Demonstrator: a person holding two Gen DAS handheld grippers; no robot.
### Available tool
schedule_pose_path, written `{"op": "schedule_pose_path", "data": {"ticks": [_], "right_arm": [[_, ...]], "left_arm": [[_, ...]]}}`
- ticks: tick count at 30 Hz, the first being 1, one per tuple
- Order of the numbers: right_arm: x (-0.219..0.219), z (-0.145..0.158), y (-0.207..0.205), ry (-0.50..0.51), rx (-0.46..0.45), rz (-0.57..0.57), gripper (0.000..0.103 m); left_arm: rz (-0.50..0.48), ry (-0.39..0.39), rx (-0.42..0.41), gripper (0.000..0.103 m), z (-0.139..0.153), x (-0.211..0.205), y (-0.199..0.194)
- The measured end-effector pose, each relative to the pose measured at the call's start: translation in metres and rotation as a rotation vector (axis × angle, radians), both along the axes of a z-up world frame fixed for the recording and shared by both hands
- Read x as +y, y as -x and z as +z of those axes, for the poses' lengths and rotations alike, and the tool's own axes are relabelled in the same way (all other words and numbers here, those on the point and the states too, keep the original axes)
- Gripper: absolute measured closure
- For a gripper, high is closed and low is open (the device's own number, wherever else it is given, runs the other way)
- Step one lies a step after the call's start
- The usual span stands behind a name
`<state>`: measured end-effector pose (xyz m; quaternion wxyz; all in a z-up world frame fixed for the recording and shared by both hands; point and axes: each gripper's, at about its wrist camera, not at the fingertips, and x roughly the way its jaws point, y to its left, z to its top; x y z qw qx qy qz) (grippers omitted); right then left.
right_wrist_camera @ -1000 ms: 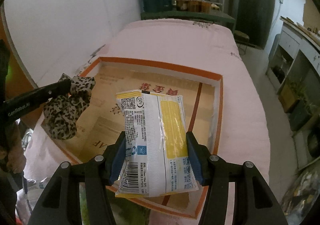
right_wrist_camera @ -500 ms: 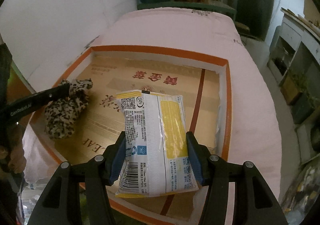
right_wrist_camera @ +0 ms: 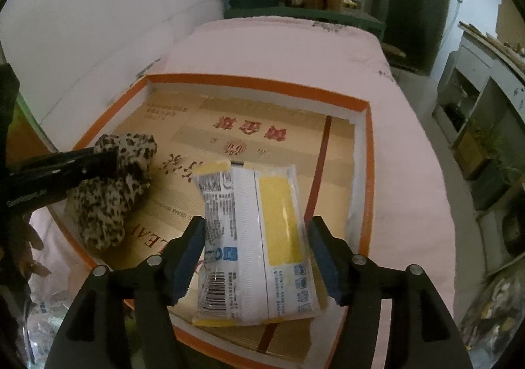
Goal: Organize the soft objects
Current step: 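Open both grippers to drop the scrunchie and wipe pack into the box, then withdraw both grippers back to the remaining pile of items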
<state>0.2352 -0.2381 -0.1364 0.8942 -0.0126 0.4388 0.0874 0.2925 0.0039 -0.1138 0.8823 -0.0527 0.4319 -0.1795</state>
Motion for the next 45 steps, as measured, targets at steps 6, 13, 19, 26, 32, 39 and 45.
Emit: {"op": "schedule_pose_path", "data": {"ticks": [6,13,19,26,32,39,45], "right_arm": [[-0.006,0.012,0.009,0.004,-0.04,-0.012,0.034],[-0.011,0.027,0.03,-0.016,-0.078,-0.031,0.034],[-0.01,0.05,0.067,-0.053,-0.148,-0.048,0.034],[0.0,0.073,0.117,-0.086,-0.227,-0.055,0.034],[0.01,0.082,0.149,-0.085,-0.254,-0.052,0.034],[0.015,0.087,0.178,-0.082,-0.266,-0.075,0.034],[0.017,0.09,0.204,-0.077,-0.282,-0.096,0.034]], "left_arm": [[0.051,0.131,-0.006,0.047,0.017,0.02,0.006],[0.089,0.055,-0.103,0.046,0.048,0.02,0.033],[0.103,0.064,-0.187,0.046,0.078,0.019,0.071],[0.083,0.029,-0.29,0.046,0.104,0.002,0.124],[0.101,0.005,-0.331,0.046,0.112,-0.006,0.161],[0.156,-0.021,-0.354,0.046,0.116,-0.005,0.196],[0.193,-0.026,-0.411,0.046,0.114,-0.004,0.229]]}}
